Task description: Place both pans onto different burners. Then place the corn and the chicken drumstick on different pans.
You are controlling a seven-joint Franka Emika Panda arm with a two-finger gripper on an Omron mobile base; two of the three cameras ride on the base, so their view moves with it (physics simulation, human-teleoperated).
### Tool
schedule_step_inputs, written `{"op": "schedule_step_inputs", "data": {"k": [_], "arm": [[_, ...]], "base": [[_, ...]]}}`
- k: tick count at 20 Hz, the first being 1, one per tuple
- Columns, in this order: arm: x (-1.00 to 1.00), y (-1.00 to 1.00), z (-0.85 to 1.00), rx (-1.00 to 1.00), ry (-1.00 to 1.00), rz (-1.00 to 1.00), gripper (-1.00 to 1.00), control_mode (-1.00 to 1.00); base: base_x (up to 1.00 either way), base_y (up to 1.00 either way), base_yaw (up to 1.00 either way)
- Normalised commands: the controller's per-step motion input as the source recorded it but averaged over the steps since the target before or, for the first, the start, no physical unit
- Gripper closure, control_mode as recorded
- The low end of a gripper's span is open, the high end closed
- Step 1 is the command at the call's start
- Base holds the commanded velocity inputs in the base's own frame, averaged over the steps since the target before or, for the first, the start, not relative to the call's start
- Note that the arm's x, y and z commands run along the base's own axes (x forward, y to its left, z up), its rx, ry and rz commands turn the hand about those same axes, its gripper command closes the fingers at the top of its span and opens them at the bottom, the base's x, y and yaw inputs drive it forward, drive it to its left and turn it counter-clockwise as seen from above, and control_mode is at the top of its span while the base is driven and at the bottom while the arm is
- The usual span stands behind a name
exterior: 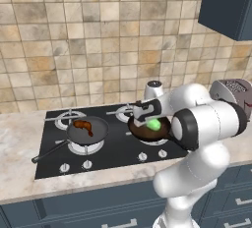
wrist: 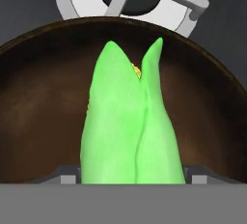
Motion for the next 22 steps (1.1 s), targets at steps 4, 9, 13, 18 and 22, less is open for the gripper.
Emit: {"op": "schedule_step_inputs", "data": {"k": [4, 9, 13, 18, 22], "arm": [[0.07, 0.00, -0.08, 0.00, 0.00, 0.00, 1.00, -1.00], [0.11, 0.00, -0.05, 0.00, 0.00, 0.00, -1.00, -1.00], [0.11, 0.00, 0.00, 0.00, 0.00, 0.00, -1.00, -1.00], [0.07, 0.00, 0.00, 0.00, 0.00, 0.00, -1.00, -1.00], [0.00, 0.00, 0.14, 0.03, 0.00, 0.00, -1.00, -1.00]], "base": [[0.00, 0.00, 0.00], [0.00, 0.00, 0.00], [0.00, 0.00, 0.00], [0.00, 0.00, 0.00], [0.00, 0.00, 0.00]]}}
